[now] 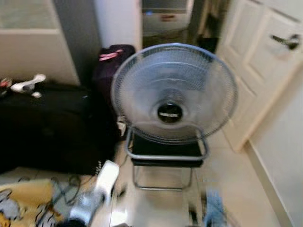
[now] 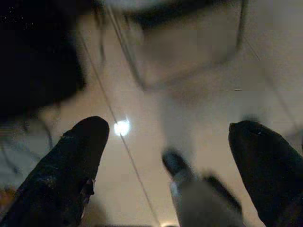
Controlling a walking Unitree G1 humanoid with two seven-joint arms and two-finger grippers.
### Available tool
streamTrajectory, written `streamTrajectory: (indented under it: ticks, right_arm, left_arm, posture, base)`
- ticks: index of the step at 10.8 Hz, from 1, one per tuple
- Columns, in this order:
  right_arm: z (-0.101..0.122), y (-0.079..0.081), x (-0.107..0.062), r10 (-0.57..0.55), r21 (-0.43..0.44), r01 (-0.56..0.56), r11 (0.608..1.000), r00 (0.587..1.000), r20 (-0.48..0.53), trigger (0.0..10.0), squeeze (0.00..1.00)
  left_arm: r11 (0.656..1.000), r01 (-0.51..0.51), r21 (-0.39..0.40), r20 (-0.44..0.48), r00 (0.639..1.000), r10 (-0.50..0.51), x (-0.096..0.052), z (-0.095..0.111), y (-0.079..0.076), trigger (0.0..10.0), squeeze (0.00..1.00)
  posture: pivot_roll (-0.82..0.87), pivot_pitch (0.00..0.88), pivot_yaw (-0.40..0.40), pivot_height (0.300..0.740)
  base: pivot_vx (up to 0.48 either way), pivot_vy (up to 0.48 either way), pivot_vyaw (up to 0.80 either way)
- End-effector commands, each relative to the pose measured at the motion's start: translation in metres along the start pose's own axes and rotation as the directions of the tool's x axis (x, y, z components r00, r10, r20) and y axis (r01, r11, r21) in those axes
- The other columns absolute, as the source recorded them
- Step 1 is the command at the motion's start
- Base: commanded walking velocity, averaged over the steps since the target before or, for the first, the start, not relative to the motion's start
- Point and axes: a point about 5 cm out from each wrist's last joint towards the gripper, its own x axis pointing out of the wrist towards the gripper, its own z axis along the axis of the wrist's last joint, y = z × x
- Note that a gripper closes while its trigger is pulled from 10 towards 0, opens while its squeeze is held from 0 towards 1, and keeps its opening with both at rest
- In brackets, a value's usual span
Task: Clean up the room
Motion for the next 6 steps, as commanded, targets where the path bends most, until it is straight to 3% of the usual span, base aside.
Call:
streamTrajectory:
  ticks: [1,4,6]
  right_arm:
    - [-0.022,0.007,-0.003,-0.006,0.042,0.011,0.999,0.995,-0.103,10.0,0.00]
    - [-0.041,0.020,-0.006,0.008,0.022,-0.004,1.000,0.984,-0.175,10.0,0.00]
    - [-0.042,0.036,-0.006,0.006,-0.064,-0.018,0.998,0.985,-0.172,10.0,0.00]
  left_arm:
    - [0.999,0.014,-0.040,-0.070,0.997,-0.017,0.000,-0.014,-0.005,10.0,0.00]
    - [0.985,0.051,-0.162,-0.164,0.983,-0.078,-0.002,-0.039,-0.020,10.0,0.00]
    - [0.975,0.025,-0.222,-0.155,0.986,-0.060,0.000,-0.036,-0.019,10.0,0.00]
  posture:
    - [-0.05,0.000,0.049,0.740]
    - [-0.03,0.000,0.036,0.740]
    - [-0.02,0.000,0.018,0.740]
  base:
    - [0.000,0.000,0.00]
    - [0.000,0.000,0.00]
    - [0.000,0.000,0.00]
